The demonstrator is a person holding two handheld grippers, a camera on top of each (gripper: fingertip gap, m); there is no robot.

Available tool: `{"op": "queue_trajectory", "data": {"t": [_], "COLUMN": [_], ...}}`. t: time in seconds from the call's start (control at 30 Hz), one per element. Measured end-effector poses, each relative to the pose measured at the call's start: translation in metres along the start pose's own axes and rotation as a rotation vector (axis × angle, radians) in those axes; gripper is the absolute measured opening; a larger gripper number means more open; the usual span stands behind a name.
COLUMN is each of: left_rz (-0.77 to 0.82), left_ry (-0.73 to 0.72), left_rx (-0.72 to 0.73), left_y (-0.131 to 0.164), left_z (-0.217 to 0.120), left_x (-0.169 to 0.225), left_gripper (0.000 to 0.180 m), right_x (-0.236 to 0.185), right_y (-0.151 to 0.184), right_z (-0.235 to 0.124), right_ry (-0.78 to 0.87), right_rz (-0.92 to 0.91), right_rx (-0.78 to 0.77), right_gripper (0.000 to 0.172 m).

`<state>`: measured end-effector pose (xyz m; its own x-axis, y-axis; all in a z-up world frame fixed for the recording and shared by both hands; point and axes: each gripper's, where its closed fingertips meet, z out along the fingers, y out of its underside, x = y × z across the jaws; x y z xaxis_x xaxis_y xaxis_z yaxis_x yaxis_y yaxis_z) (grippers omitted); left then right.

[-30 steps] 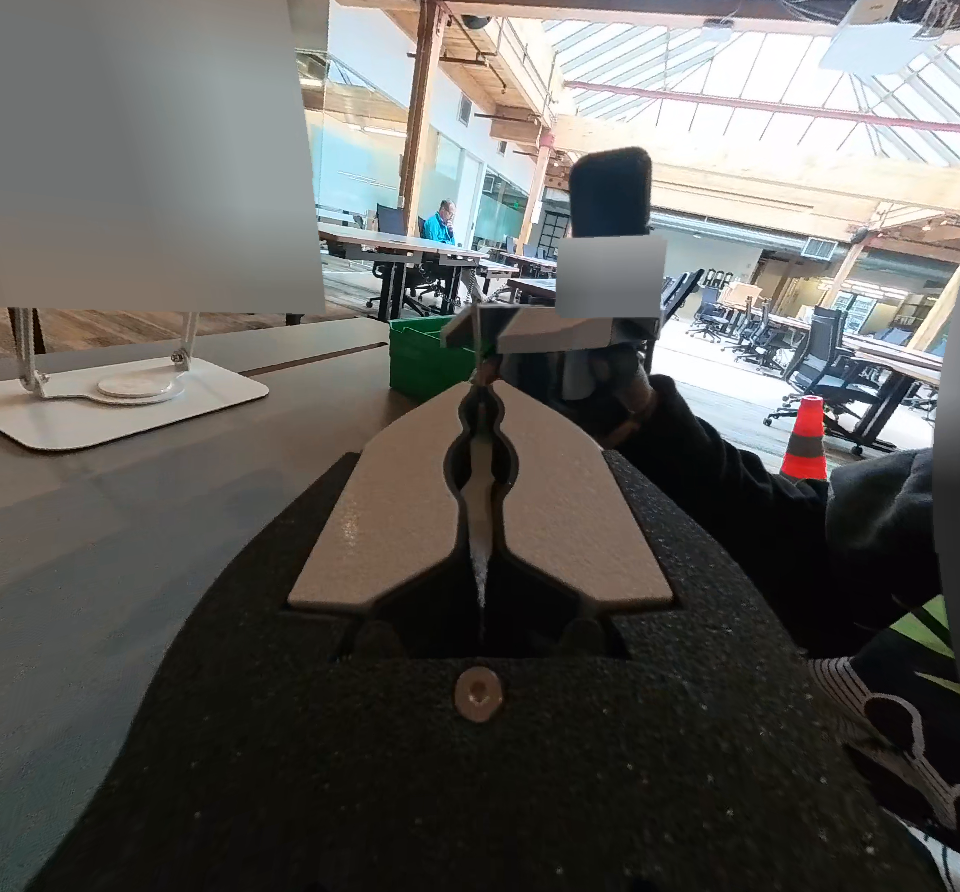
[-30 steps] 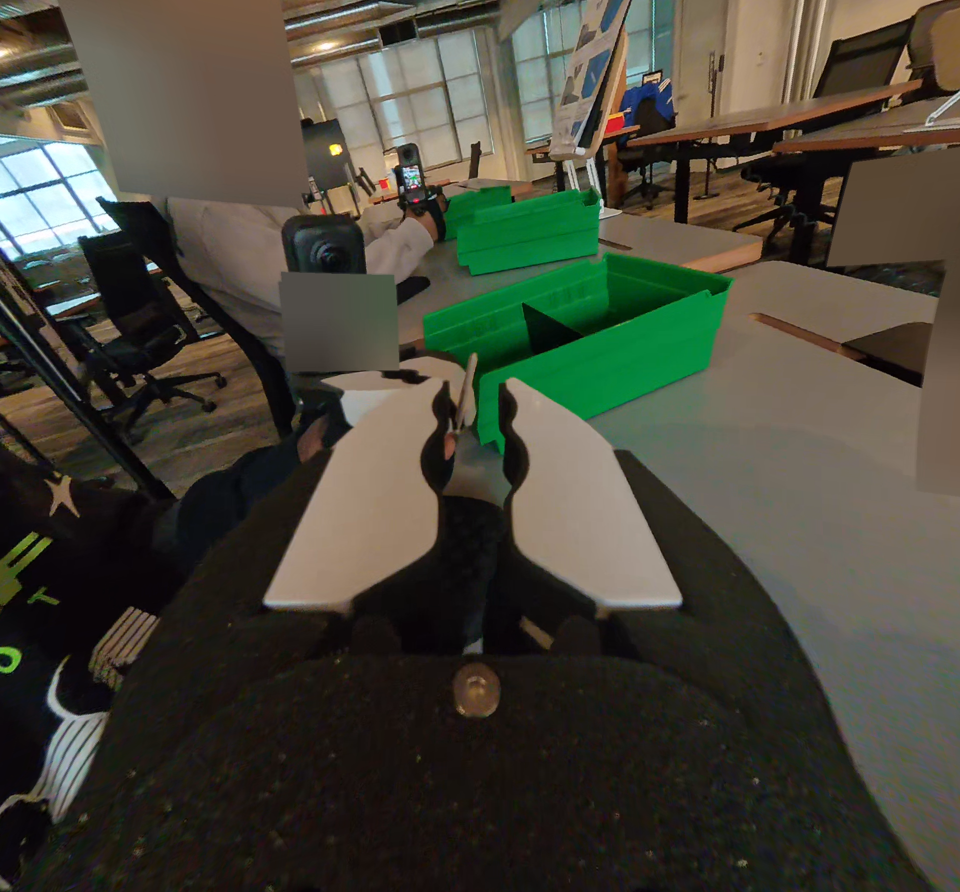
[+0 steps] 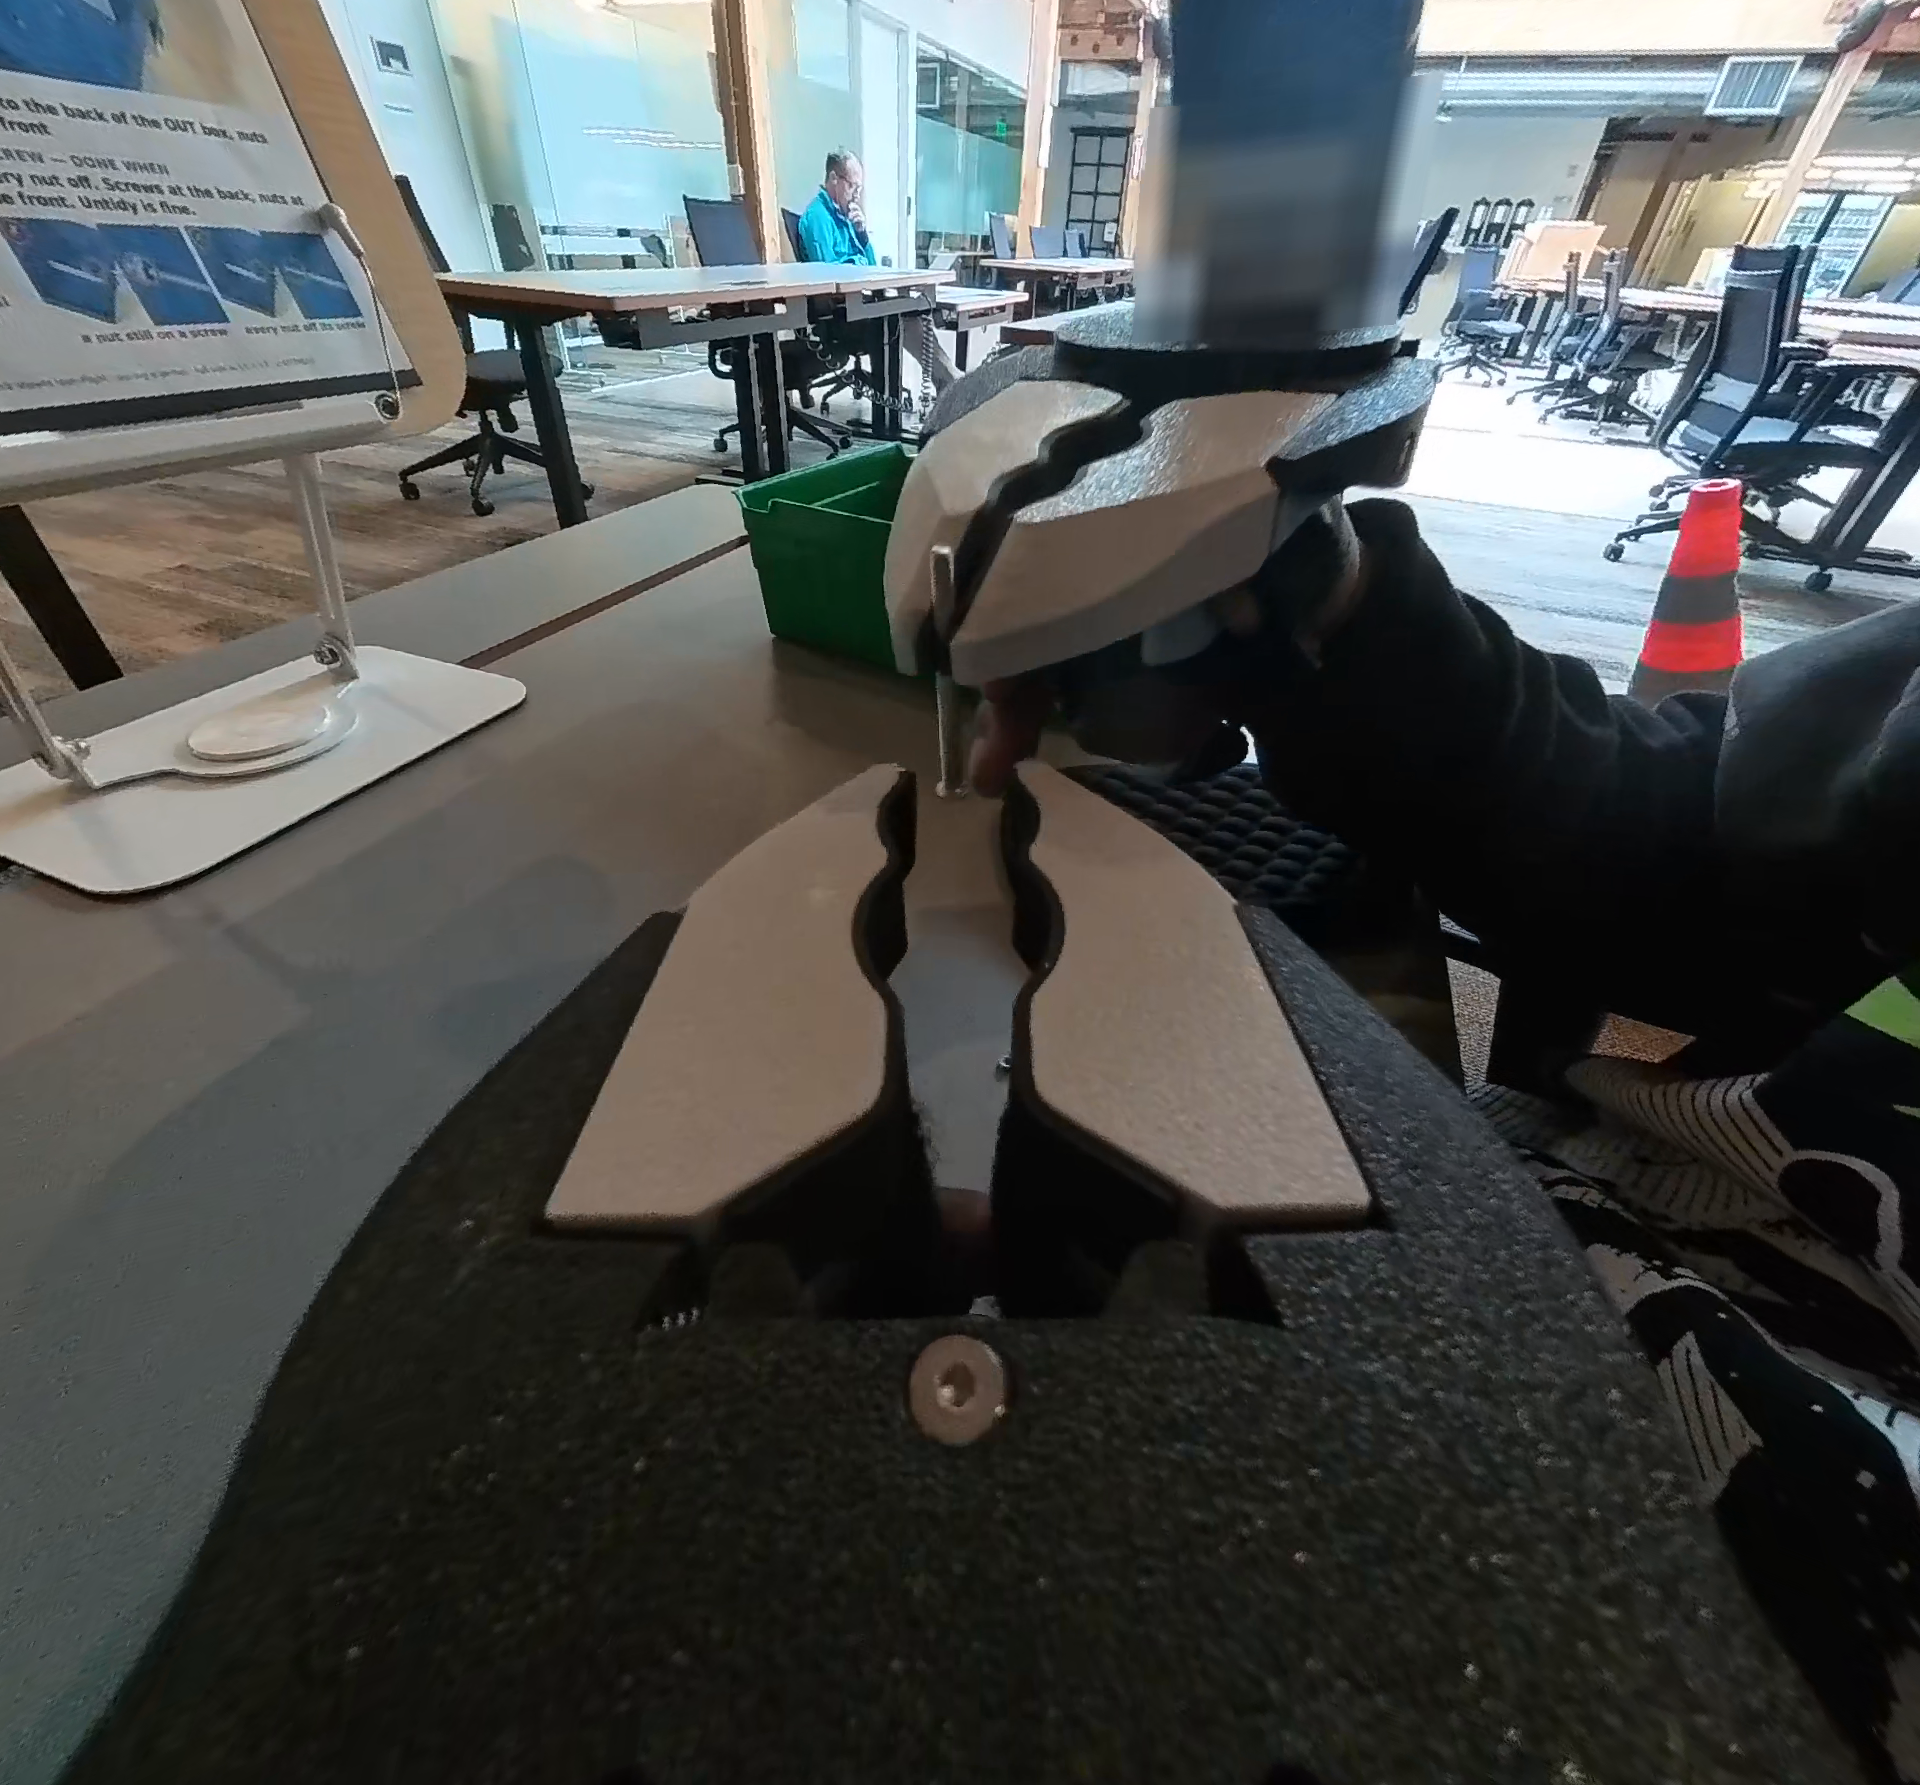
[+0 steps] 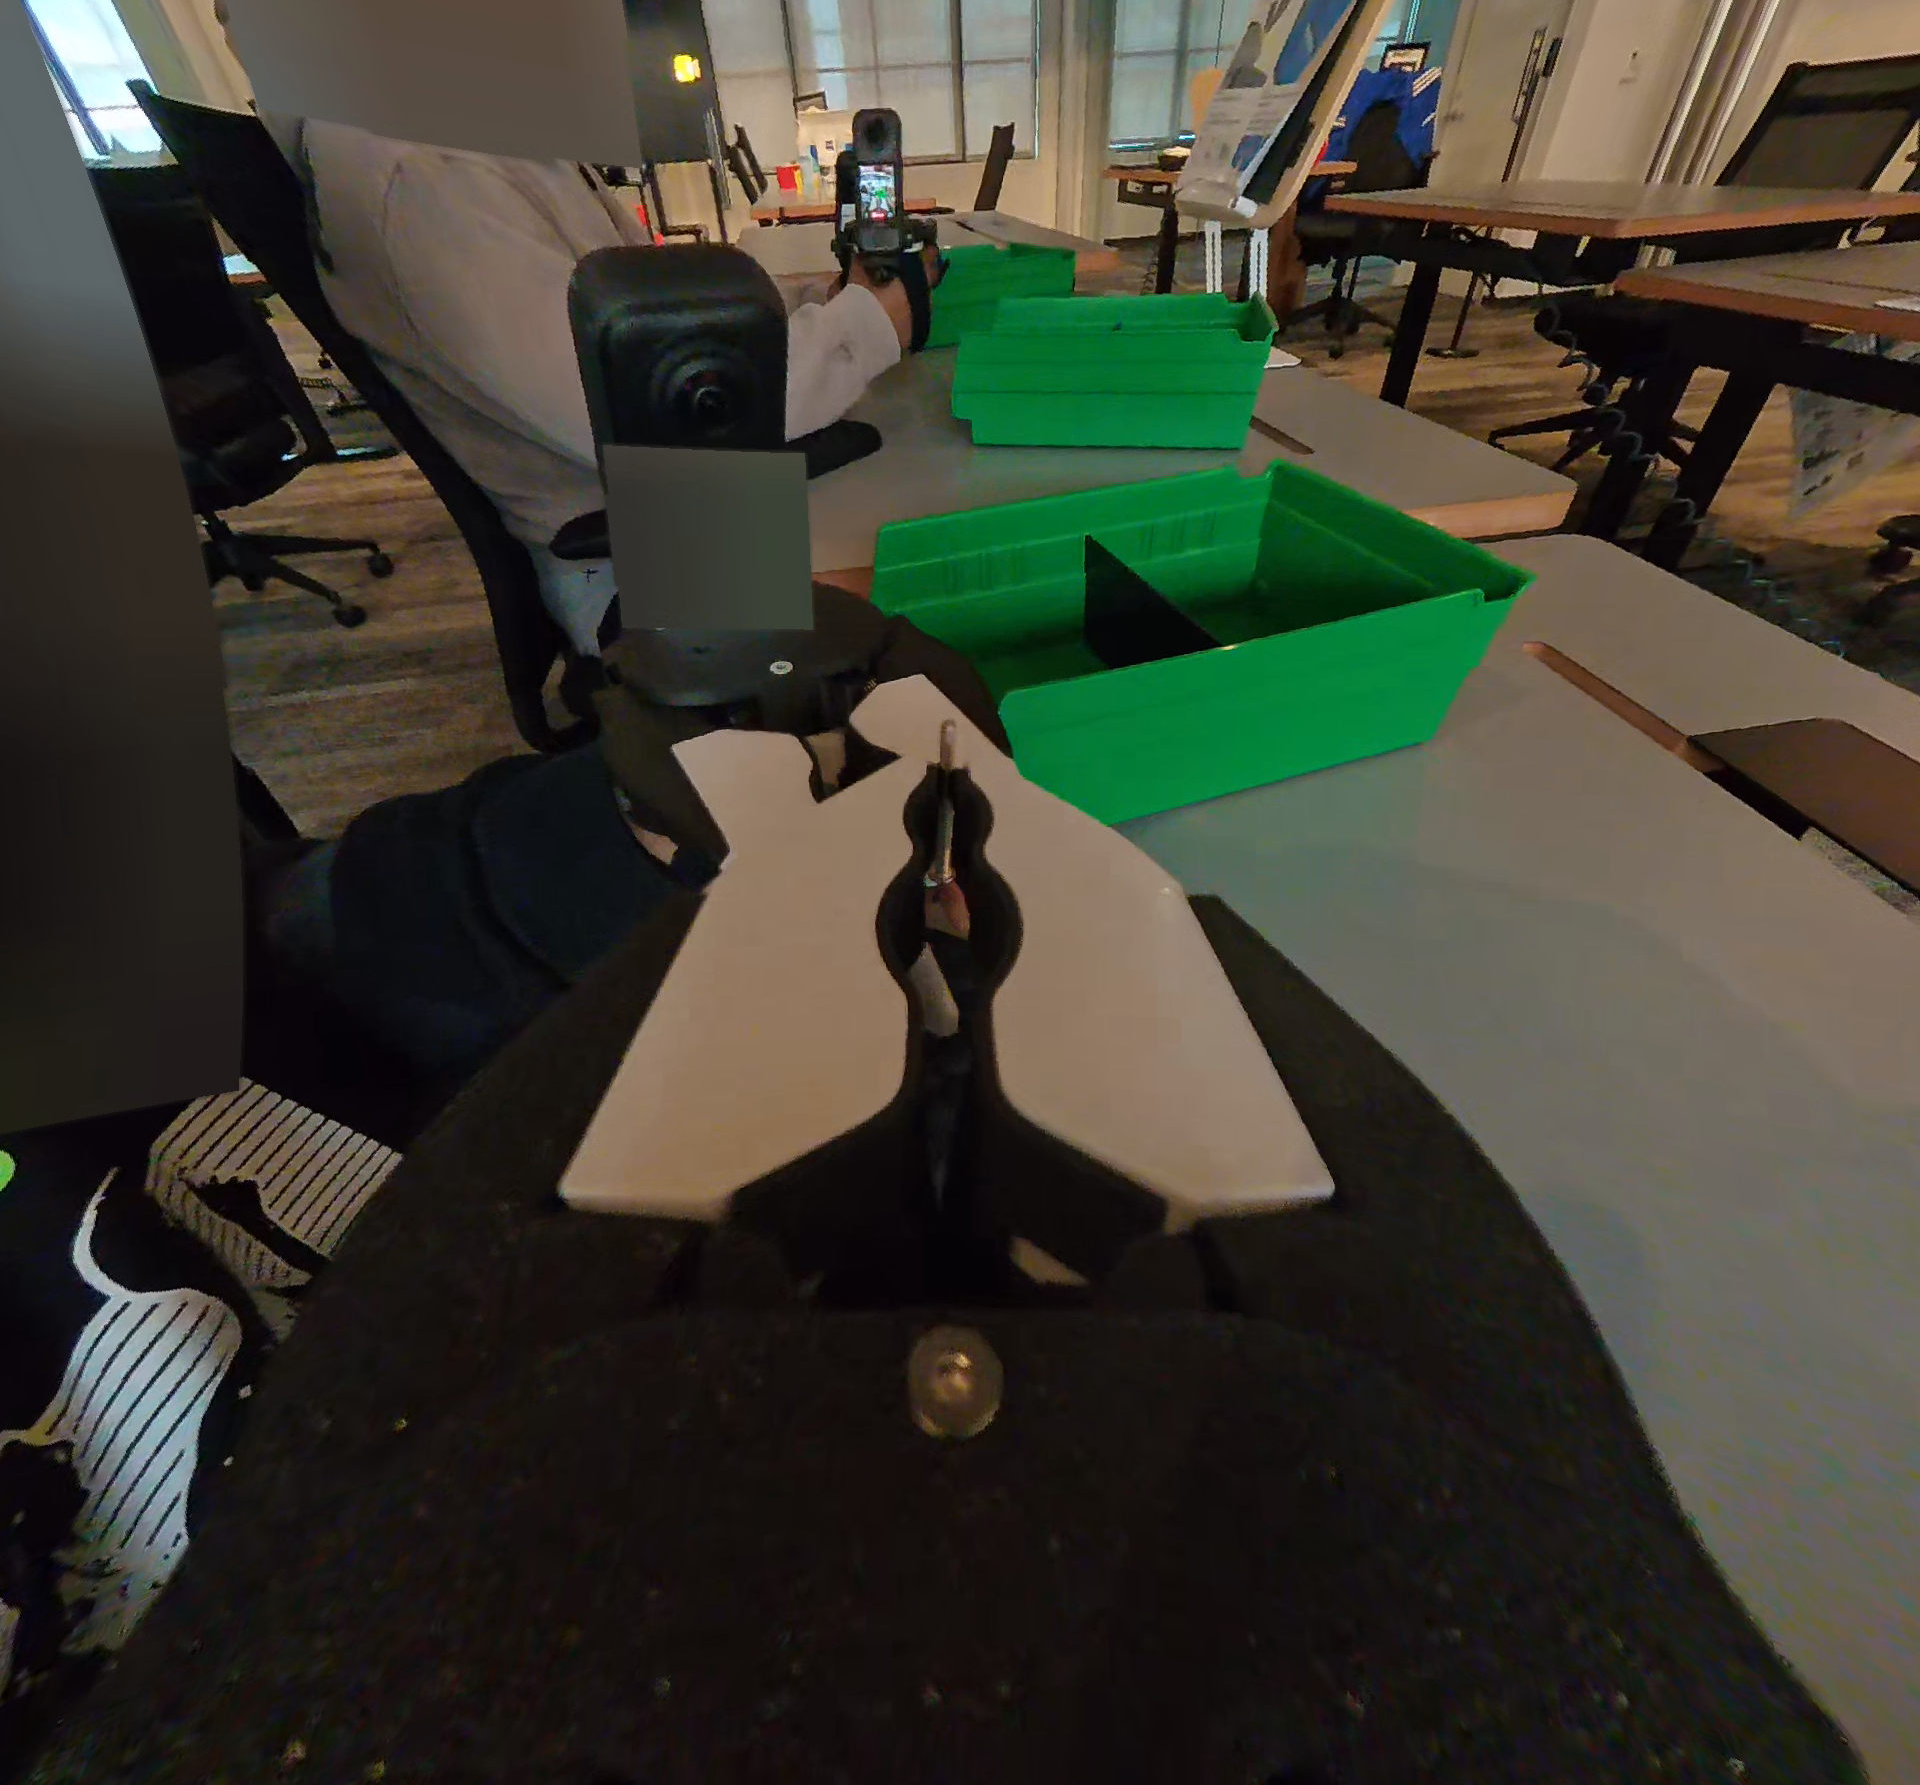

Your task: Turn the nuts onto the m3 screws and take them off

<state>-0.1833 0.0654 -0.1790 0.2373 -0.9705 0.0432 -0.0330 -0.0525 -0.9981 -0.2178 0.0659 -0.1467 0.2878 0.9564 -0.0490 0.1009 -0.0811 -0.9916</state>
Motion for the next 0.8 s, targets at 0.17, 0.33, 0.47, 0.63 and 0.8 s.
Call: {"op": "queue_trajectory", "data": {"t": [0.17, 0.33, 0.47, 0.63, 0.8], "left_rz": [-0.001, -0.002, 0.001, 0.006, 0.013], "left_ry": [0.001, 0.006, 0.006, 0.007, 0.005], "left_rx": [-0.001, -0.006, -0.01, -0.027, -0.03], "left_y": [-0.0001, 0.0014, 0.0021, 0.0048, 0.0051], "left_z": [-0.0002, 0.0006, 0.001, 0.0011, 0.0002], "left_x": [-0.0001, -0.0001, -0.0004, -0.0009, 0.0002], "left_gripper": [0.01, 0.007, 0.003, 0.003, 0.007], "right_x": [0.0004, 0.0012, 0.0005, 0.0007, 0.0013], "right_y": [0.0017, 0.004, 0.0042, 0.0064, 0.0057], "right_z": [0.0009, 0.0008, 0.0004, 0.001, 0.0], "right_ry": [0.001, 0.001, 0.0, 0.008, 0.007], "right_rz": [0.006, 0.012, 0.005, -0.012, 0.002], "right_rx": [0.0, 0.003, -0.002, -0.015, -0.001], "right_gripper": [0.001, 0.001, 0.001, 0.001, 0.001]}}
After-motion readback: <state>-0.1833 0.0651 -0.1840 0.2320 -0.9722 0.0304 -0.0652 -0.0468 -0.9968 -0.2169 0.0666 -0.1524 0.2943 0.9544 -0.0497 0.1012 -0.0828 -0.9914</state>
